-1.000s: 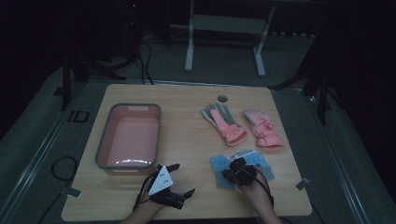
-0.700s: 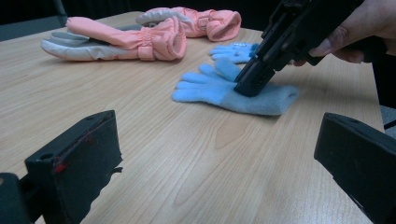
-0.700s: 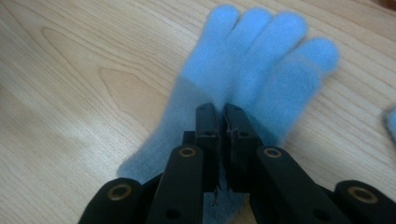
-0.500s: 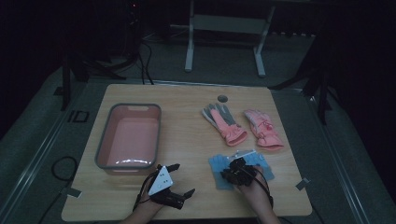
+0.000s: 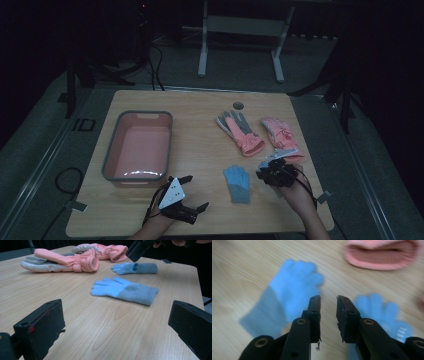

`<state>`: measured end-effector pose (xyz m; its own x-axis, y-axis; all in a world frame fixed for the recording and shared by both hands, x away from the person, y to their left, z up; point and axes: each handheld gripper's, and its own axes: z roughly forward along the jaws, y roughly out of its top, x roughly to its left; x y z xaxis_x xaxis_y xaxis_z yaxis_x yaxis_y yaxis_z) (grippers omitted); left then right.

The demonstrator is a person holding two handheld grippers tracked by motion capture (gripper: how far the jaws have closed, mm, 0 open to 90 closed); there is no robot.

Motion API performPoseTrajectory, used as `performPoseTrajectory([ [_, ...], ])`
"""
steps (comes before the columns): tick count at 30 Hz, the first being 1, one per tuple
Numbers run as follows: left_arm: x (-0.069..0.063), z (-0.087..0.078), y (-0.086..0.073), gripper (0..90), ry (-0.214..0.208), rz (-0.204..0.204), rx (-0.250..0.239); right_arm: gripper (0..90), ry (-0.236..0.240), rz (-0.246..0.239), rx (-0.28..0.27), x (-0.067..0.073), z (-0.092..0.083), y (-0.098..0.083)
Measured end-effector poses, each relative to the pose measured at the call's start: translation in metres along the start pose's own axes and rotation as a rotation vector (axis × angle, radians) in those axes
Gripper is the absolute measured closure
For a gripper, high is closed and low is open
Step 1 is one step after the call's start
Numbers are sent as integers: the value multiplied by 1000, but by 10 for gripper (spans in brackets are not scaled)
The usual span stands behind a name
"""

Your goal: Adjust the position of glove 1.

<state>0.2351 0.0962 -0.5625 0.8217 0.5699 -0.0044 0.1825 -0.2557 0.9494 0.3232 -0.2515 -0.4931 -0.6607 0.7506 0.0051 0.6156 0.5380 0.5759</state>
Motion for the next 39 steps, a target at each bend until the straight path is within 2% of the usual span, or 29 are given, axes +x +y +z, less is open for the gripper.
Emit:
performPoseTrajectory([
  [4,0,0,0,5,1,2,-2,702,-30,1,19,-21,-4,-7],
  [6,0,0,0,5,2,3,-3,695,-30,-1,33,-30,-4,-12],
  [10,0,0,0,5,2,-1,-1,670,-58,-8,76,-40,-4,-21],
  [15,0,0,0,5,2,-1,1,643,-71,-6,139,-48,2,-32],
  [18,0,0,0,5,3,-2,0,629,-60,-6,160,-50,8,-36],
  [23,0,0,0,5,2,-7,-1,654,-60,3,133,-49,11,-41],
  [26,0,0,0,5,1,-7,-2,707,-69,14,111,-46,11,-44],
  [28,0,0,0,5,-4,-3,-5,747,-82,28,92,-44,11,-47],
  [30,0,0,0,5,-2,-2,-6,817,-116,45,72,-39,11,-49],
  [33,0,0,0,5,-2,-2,-6,849,-180,73,58,-29,11,-50],
  [36,0,0,0,5,-1,-2,-7,863,-213,138,41,-25,3,-49],
  [38,0,-1,0,5,-5,0,-8,865,-226,211,11,-24,-7,-49],
  [39,0,-1,0,5,-6,1,-8,865,-233,231,8,-22,-11,-49],
])
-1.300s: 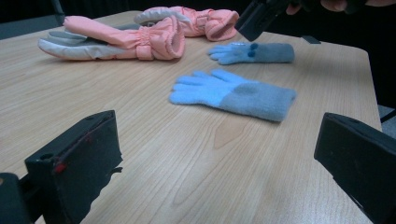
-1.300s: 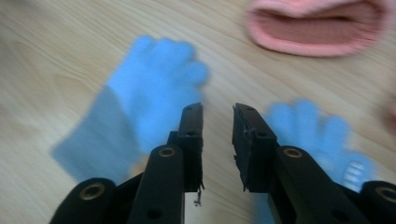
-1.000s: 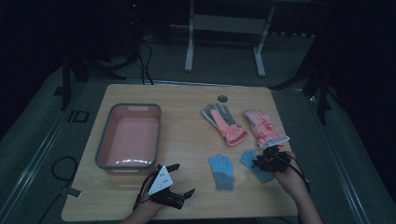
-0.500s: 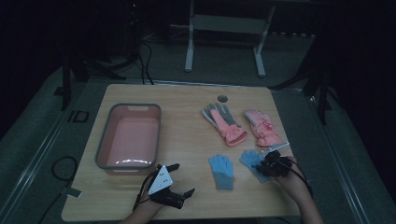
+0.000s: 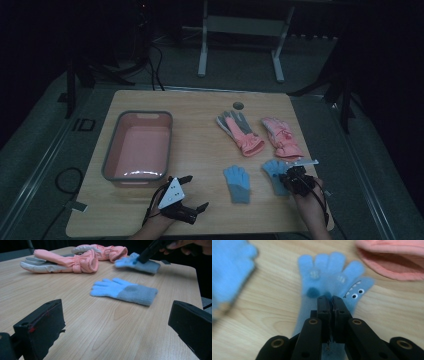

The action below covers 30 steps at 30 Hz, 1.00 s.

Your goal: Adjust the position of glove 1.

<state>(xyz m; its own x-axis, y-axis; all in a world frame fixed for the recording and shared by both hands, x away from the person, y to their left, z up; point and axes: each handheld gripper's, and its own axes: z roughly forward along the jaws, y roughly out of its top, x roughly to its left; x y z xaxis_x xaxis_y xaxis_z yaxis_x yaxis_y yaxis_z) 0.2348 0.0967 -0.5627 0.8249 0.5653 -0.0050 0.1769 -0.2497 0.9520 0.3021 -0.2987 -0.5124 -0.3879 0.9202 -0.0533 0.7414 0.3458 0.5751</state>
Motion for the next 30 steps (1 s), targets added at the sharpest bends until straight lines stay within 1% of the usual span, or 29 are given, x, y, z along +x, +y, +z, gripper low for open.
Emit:
performPoseTrajectory([
  [1,0,0,0,5,1,1,0,866,-13,19,-5,1,-4,-1],
  [2,0,0,0,5,1,0,1,866,-13,46,-21,1,-9,-2],
  [4,0,0,0,5,0,-2,2,867,-8,97,-34,2,-16,-4],
  [5,1,0,0,5,0,-6,1,867,-17,116,-43,4,-18,-6],
  [6,0,0,0,5,0,-5,1,867,-34,117,-44,6,-19,-8],
  [9,0,0,0,5,1,1,1,867,-15,145,-45,13,-16,-14],
  [11,0,0,0,5,1,-2,1,866,-38,146,-29,16,-12,-18],
  [13,1,0,0,5,0,-5,0,865,-21,156,-15,16,-5,-23],
  [15,1,0,0,5,-1,-5,1,858,-24,145,9,16,2,-26],
  [17,1,0,0,5,-2,-6,2,843,-8,146,16,14,4,-26],
  [19,1,0,0,5,-2,-10,2,832,-2,135,26,13,5,-25],
  [22,1,0,0,5,-1,-10,2,815,18,139,37,11,5,-24],
  [24,1,0,0,5,-2,-8,3,772,35,134,41,9,4,-23],
  [25,1,0,0,5,-3,-7,4,757,35,130,46,9,3,-22],
  [26,1,0,0,5,-4,-7,3,737,32,109,61,9,2,-21],
  [28,1,0,0,5,-5,-8,3,708,35,53,77,9,-2,-17],
  [30,1,0,0,5,-5,-9,6,685,68,-14,91,9,-6,-13],
])
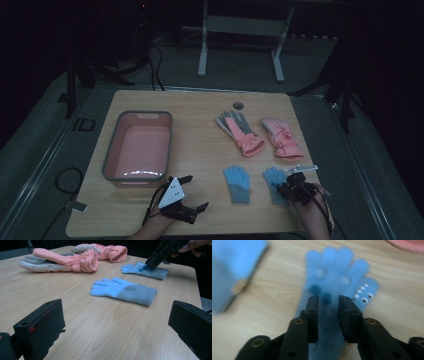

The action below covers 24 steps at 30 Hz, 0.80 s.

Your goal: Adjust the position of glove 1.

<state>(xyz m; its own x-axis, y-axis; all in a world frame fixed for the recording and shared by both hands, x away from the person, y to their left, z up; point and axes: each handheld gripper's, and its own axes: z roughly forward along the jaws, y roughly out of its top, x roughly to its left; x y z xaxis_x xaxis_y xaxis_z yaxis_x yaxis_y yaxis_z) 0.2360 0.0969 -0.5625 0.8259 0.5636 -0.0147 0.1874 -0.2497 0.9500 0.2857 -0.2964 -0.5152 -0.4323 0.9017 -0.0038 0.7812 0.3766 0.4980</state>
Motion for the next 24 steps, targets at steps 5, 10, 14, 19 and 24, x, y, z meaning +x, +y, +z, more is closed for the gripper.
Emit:
performPoseTrajectory([
  [5,0,0,0,5,2,-2,3,630,41,-166,18,-4,-3,7],
  [10,1,0,0,5,2,-8,0,624,62,-228,45,-10,3,12],
  [14,0,0,0,5,1,-6,0,606,71,-233,51,-13,6,13],
  [19,0,0,0,5,-1,-6,1,607,85,-202,80,-19,14,13],
  [24,1,0,0,5,1,-8,1,734,95,-189,68,-20,17,10],
])
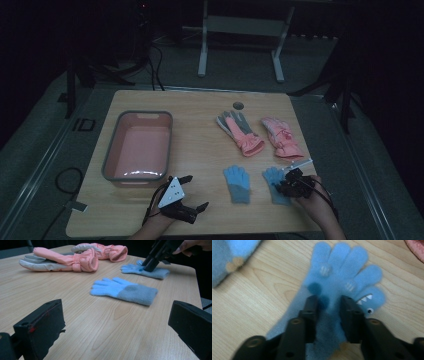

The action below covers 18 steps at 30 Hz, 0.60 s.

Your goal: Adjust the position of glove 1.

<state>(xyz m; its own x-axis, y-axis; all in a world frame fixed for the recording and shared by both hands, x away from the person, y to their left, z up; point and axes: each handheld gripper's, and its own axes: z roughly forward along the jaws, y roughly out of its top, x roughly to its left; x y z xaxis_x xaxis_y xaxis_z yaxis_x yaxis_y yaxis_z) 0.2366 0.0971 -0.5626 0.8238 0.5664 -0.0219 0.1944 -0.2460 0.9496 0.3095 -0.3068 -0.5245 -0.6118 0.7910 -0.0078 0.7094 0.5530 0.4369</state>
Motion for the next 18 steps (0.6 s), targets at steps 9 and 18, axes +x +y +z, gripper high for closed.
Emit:
performPoseTrajectory([
  [9,0,0,0,5,2,-3,-1,853,-41,68,-24,4,-4,0],
  [18,0,0,0,5,0,0,0,855,-52,20,-98,20,-39,25],
])
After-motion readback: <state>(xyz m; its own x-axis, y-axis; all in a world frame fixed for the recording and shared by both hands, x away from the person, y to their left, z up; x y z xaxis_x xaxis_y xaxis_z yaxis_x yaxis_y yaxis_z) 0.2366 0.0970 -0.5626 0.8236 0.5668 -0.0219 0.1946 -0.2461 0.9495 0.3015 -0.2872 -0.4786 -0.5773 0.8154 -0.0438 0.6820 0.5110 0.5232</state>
